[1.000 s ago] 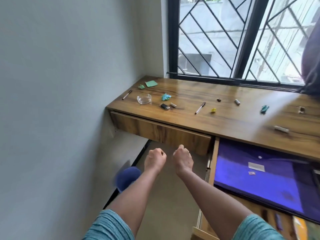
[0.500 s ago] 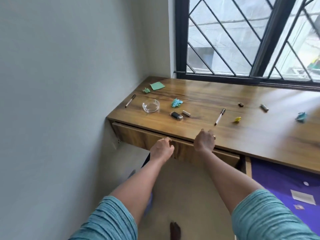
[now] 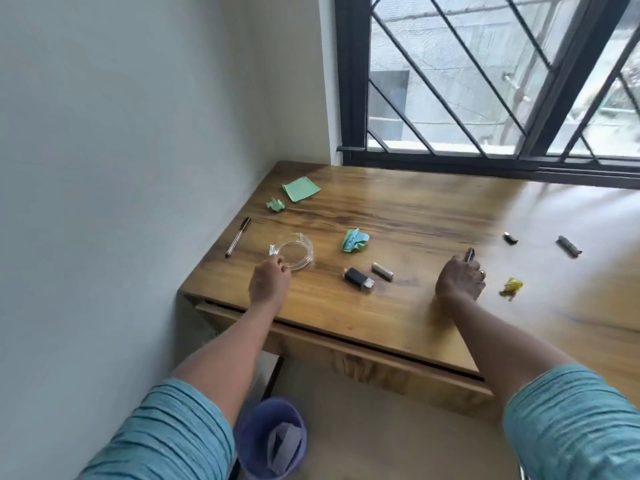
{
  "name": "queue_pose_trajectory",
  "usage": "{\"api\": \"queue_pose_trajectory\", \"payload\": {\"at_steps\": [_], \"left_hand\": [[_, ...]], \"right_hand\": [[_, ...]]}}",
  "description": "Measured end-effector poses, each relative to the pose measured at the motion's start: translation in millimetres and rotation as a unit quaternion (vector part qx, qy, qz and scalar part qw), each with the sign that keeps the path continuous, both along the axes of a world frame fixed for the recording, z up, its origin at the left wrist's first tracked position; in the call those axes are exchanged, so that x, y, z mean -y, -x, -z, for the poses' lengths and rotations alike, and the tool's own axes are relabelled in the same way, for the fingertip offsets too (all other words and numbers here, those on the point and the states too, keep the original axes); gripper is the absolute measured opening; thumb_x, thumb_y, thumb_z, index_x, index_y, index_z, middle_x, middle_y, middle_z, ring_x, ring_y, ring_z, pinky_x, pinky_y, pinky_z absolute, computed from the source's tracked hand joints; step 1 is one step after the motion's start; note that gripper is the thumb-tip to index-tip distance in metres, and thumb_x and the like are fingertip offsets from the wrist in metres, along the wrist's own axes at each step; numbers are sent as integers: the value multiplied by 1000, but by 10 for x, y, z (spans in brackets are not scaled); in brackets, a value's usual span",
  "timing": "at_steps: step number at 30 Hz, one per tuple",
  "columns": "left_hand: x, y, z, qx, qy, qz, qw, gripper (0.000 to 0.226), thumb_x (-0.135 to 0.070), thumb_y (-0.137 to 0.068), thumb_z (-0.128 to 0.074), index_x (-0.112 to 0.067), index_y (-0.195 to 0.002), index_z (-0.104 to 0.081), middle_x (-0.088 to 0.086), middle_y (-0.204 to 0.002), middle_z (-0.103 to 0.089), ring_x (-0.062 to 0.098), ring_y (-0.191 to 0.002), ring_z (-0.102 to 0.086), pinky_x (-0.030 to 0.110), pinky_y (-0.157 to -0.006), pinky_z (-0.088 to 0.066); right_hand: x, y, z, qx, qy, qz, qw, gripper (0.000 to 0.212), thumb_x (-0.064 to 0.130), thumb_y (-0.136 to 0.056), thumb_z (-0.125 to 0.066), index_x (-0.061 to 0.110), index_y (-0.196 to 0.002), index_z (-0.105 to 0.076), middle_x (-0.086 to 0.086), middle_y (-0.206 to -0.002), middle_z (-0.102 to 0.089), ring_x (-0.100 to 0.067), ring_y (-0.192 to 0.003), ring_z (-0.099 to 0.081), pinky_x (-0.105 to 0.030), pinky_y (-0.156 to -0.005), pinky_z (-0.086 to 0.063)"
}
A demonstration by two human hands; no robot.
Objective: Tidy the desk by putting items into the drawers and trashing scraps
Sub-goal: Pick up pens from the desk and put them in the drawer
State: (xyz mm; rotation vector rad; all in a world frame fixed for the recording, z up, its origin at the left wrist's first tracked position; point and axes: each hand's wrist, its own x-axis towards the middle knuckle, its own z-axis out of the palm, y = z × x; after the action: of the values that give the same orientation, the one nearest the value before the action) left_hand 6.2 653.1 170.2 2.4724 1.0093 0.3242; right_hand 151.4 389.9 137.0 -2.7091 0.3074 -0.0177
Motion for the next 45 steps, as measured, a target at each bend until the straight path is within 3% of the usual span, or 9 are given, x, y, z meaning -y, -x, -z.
{"api": "queue_pose_trajectory", "payload": {"at_steps": [7, 11, 17, 23, 28, 33, 39, 42, 45], "left_hand": [[-816, -196, -83, -92, -71, -7, 993, 31, -11, -95, -43, 6, -116, -58, 23, -118, -62, 34, -111, -59, 38, -89, -49], [-1199, -380, -121, -150, -54, -45, 986, 33, -7, -96, -41, 8, -121, -58, 24, -126, -58, 36, -119, -55, 40, -96, -46], [-1551, -664, 15, -134, -4, -65, 989, 37, -6, -99, -33, 8, -130, -49, 22, -135, -48, 34, -126, -45, 43, -101, -42], [-1529, -701, 154, -67, 59, -95, 992, 37, -2, -98, -32, 10, -125, -53, 25, -127, -57, 36, -118, -55, 42, -96, -46], [-1418, -699, 229, 31, 159, -193, 968, 43, -8, -98, -26, 11, -129, -50, 27, -134, -50, 40, -124, -48, 45, -106, -36], [-1095, -374, 123, 71, 118, -152, 979, 27, 0, -97, -40, 12, -116, -57, 28, -117, -60, 39, -107, -60, 42, -85, -51], [-474, 144, 98, 132, 106, -159, 973, 28, -4, -95, -48, 13, -116, -55, 32, -120, -57, 42, -113, -55, 47, -92, -45], [-27, 461, 137, 186, 147, -190, 953, 30, -7, -95, -49, 11, -118, -56, 31, -122, -56, 41, -115, -53, 46, -95, -41], [472, 751, 246, 217, 187, -187, 940, 30, -12, -94, -53, 5, -118, -59, 26, -120, -60, 39, -111, -57, 45, -94, -45]], "right_hand": [[-473, -15, 4, 28, -15, -48, 998, 28, 0, -95, -32, -5, -121, -44, -31, -117, -52, -47, -108, -51, -48, -90, -45], [-746, 153, 21, 44, 27, -100, 994, 31, -4, -93, -33, -3, -121, -44, -26, -115, -53, -43, -105, -54, -45, -86, -47], [-1004, 351, 2, 75, 59, -104, 990, 28, -4, -93, -34, -3, -117, -48, -24, -107, -56, -40, -97, -57, -44, -77, -48], [-876, 635, 125, 89, 81, -82, 989, 27, -4, -91, -37, -4, -114, -51, -25, -104, -57, -40, -93, -56, -45, -75, -48], [-668, 851, 166, 88, 63, -32, 994, 30, -5, -90, -35, -4, -116, -51, -26, -108, -55, -43, -98, -54, -47, -83, -45], [-484, 1113, 163, 98, 62, -31, 993, 31, -3, -91, -35, -2, -118, -51, -22, -111, -57, -40, -99, -55, -44, -84, -46], [-104, 1470, 88, 111, 27, -63, 991, 32, -4, -91, -37, 0, -118, -53, -20, -108, -59, -38, -96, -57, -43, -82, -49], [164, 1722, 30, 141, 27, -107, 984, 26, -8, -83, -53, -2, -106, -62, -21, -89, -64, -40, -77, -63, -43, -65, -53], [511, 1936, 39, 168, 53, -128, 976, 27, -11, -61, -75, 0, -84, -68, -15, -65, -63, -32, -50, -61, -34, -42, -50]]}}
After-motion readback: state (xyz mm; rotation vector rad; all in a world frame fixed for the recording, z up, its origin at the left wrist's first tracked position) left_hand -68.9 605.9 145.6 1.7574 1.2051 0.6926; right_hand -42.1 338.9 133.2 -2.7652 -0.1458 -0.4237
